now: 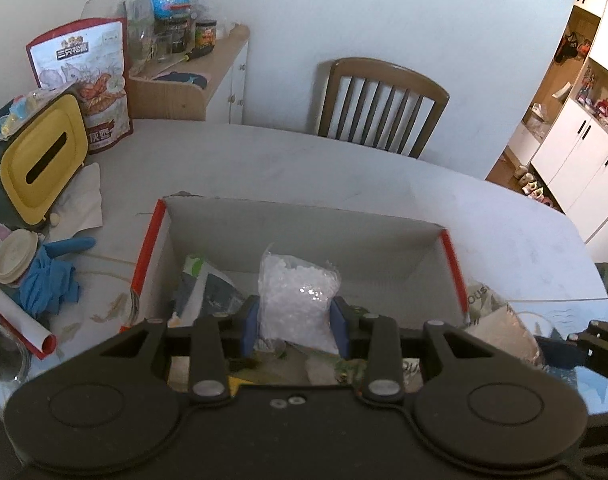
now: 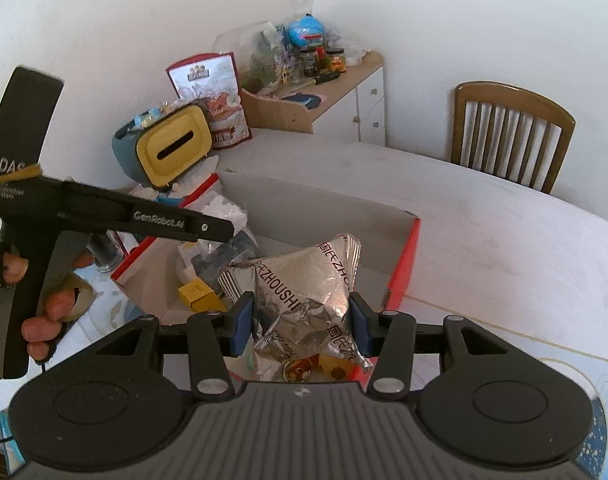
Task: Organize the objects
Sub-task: 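Carry the bead bag with the left tool while the right tool carries the foil bag into the box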
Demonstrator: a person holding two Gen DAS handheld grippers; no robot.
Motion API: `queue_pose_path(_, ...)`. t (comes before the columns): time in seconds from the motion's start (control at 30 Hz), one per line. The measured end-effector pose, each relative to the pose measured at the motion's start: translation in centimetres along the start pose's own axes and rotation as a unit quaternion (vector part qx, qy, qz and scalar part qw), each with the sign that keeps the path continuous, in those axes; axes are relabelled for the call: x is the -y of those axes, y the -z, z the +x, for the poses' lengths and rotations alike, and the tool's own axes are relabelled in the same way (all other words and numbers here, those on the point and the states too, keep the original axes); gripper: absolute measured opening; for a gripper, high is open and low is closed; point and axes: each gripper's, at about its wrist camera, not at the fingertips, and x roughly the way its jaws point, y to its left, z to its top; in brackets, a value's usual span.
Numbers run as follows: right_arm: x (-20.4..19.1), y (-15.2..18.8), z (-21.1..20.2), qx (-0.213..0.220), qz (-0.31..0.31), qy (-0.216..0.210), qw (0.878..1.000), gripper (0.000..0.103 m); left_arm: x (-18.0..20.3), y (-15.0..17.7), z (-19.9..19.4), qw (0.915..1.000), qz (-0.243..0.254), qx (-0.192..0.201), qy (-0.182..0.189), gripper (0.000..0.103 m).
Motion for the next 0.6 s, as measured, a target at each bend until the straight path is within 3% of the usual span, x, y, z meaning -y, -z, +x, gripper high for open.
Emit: queue_pose_path(0.6,-2.5,0.9,7.6,-0.052,-0.039,0.020,0.998,0.049,-2.2,0.6,5.2,0.9979,0.025,-0.058,-0.014,0.036)
